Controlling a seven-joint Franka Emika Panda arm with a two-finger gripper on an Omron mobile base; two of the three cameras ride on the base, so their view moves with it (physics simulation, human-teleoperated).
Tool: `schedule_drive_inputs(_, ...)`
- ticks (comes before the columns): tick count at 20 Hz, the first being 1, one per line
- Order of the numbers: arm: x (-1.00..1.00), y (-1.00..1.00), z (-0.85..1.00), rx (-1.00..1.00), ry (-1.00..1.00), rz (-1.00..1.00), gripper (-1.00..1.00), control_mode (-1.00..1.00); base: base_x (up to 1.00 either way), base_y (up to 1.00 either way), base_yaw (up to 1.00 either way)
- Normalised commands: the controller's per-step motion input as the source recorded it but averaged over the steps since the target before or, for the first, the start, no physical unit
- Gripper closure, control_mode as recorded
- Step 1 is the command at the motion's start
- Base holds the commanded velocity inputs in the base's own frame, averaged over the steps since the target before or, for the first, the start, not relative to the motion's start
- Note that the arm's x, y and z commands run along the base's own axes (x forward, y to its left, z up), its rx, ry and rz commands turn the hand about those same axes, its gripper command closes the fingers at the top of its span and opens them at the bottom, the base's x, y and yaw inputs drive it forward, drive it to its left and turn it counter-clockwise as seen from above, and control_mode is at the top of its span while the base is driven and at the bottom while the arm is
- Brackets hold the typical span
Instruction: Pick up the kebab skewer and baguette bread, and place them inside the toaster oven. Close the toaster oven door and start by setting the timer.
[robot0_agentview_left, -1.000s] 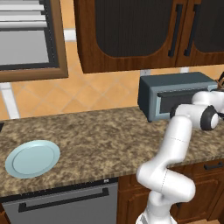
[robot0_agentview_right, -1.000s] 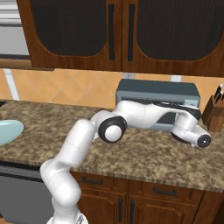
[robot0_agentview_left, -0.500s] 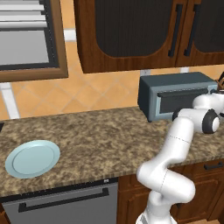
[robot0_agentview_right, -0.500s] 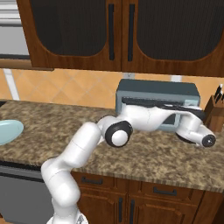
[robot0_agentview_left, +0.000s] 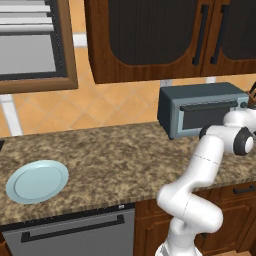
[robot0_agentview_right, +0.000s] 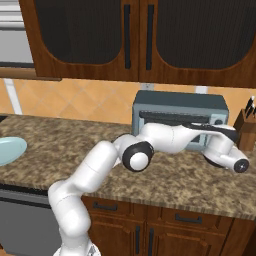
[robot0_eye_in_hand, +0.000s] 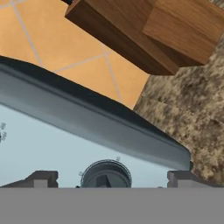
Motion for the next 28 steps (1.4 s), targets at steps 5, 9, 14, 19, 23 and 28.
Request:
schedule_drive_inputs(5,0.00,0.08,0.00,0.00,-0.02,-0.02,-1.00,-1.00,0.00,0.00,0.00)
schedule_drive_inputs(9,0.00,0.12,0.00,0.00,0.00,-0.02,-1.00,-1.00,0.00,0.00,0.00)
schedule_drive_inputs(14,0.03,0.02,0.00,0.00,0.00,-0.03,-1.00,-1.00,0.00,0.00,0.00)
schedule_drive_inputs(19,0.00,0.00,0.00,0.00,0.00,-0.02,-1.00,-1.00,0.00,0.00,0.00)
schedule_drive_inputs(23,0.04,0.03,-0.03,0.00,0.00,-0.02,-1.00,-1.00,0.00,0.00,0.00)
schedule_drive_inputs(28,0.09,0.02,-0.02,-0.01,0.00,-0.01,-1.00,-1.00,0.00,0.00,0.00)
